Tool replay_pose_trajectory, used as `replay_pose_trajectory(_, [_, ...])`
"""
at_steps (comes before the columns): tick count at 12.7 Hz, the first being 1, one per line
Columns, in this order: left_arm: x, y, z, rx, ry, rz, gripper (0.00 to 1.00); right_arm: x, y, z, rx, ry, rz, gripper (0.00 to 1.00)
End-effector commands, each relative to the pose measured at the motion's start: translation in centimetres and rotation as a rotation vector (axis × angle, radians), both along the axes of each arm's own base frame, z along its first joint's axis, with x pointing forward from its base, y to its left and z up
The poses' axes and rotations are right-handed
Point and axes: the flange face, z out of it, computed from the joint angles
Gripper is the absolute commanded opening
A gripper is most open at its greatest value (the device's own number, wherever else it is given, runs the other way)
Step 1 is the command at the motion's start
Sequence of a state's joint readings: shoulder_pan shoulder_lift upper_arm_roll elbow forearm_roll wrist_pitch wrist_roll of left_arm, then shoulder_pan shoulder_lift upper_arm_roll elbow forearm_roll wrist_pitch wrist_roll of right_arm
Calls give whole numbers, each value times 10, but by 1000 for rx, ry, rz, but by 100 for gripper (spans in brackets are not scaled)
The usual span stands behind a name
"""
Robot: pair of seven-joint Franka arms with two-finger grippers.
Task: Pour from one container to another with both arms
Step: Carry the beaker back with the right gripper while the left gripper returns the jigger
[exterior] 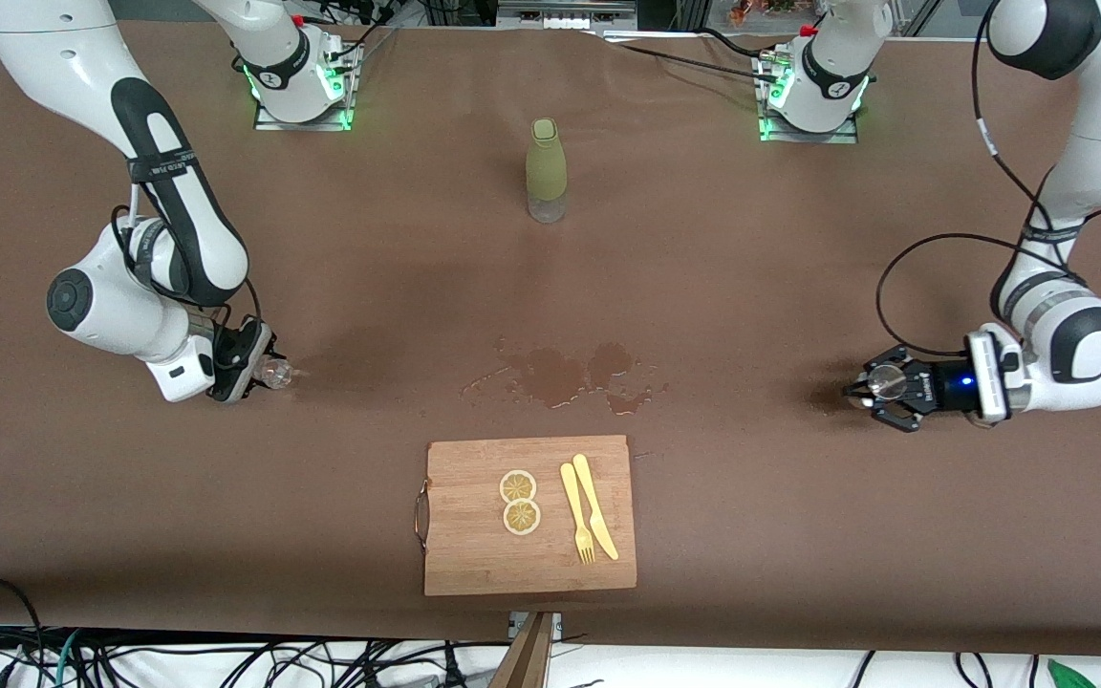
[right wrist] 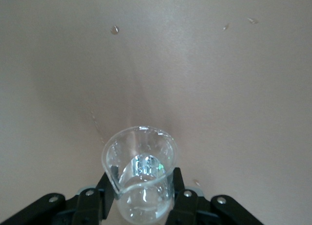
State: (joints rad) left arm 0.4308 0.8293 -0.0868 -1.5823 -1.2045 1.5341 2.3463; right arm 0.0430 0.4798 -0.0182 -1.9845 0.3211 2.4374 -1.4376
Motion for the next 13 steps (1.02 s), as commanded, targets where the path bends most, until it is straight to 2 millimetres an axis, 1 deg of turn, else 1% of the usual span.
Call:
replay_pose_trajectory(1, [-19,36,-3,-4,-13,25,0,-2,-14,-5,-10,-35,40,14])
replay_pose_trajectory(2, [-23,44,-10,-7,-31,37,0,-3,-15,-10,-10,-26,42,15])
replay_pose_trajectory(3, [-27,50,-22,-13,-52,47,0,-6,-17,-18,-10,-12,48,15])
replay_pose_trajectory(5, [-36,54,-47,-33,-96,60,0,-7,-24,-23,-12,-5,47,16])
replay_pose_trajectory(7, [-43,51,-67,-43,-132,55,0,-6,-25,-23,-13,-6,50,18])
replay_pose_trajectory(9, [-49,48,-79,-61,-164,43,0,-7,-26,-27,-12,0,47,22])
replay_pose_trajectory(12, [-57,55,-91,-54,-157,47,0,-8,-28,-31,-11,8,43,38])
replay_pose_trajectory(13, [-60,56,-95,-51,-150,43,0,-8,-30,-32,-8,9,38,41])
